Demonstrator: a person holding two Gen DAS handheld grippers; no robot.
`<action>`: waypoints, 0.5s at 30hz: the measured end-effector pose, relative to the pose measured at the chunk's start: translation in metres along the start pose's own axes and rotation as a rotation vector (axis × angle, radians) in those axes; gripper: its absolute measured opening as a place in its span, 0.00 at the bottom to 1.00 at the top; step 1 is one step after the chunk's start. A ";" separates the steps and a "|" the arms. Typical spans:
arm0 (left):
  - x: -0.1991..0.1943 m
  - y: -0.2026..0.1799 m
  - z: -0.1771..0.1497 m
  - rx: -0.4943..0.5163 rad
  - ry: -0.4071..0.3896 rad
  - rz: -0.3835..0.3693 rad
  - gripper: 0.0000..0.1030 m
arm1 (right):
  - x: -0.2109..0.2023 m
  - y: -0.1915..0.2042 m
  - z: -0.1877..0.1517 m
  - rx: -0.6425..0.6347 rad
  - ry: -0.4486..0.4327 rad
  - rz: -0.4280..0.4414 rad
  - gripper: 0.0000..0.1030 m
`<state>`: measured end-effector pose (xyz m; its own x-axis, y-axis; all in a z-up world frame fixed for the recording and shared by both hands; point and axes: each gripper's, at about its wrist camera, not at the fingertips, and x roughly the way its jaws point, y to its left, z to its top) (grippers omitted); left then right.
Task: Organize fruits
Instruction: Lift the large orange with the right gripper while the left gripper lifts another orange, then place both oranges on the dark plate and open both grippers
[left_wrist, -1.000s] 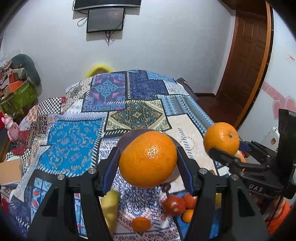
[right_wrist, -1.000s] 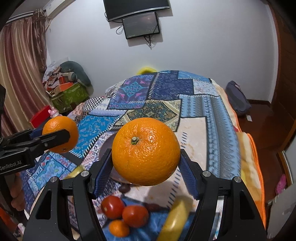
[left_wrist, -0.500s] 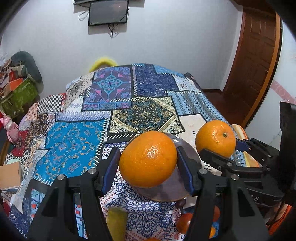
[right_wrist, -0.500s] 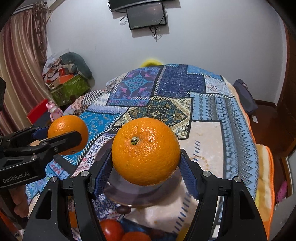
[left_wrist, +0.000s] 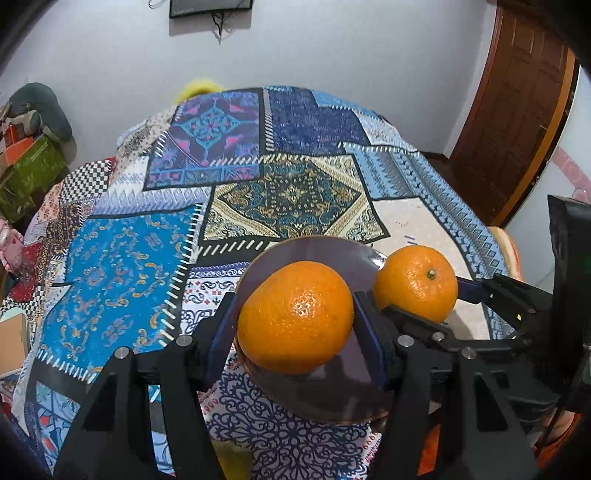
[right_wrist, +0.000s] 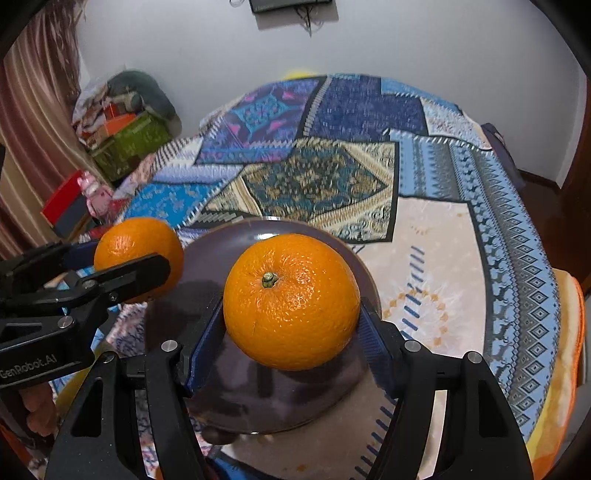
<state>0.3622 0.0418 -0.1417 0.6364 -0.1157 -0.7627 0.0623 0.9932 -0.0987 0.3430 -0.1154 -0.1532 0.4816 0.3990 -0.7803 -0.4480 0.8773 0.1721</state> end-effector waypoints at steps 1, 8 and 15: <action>0.003 0.000 0.001 0.001 0.008 -0.002 0.59 | 0.002 0.001 0.000 -0.010 0.010 -0.003 0.64; 0.027 -0.002 0.003 0.002 0.060 -0.018 0.59 | 0.016 0.003 0.000 -0.031 0.044 0.004 0.64; 0.044 0.000 0.003 -0.014 0.111 -0.041 0.59 | 0.027 0.001 0.000 -0.024 0.073 0.023 0.64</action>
<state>0.3928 0.0364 -0.1734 0.5442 -0.1580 -0.8239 0.0755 0.9873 -0.1395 0.3557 -0.1035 -0.1738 0.4149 0.3973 -0.8185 -0.4763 0.8614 0.1766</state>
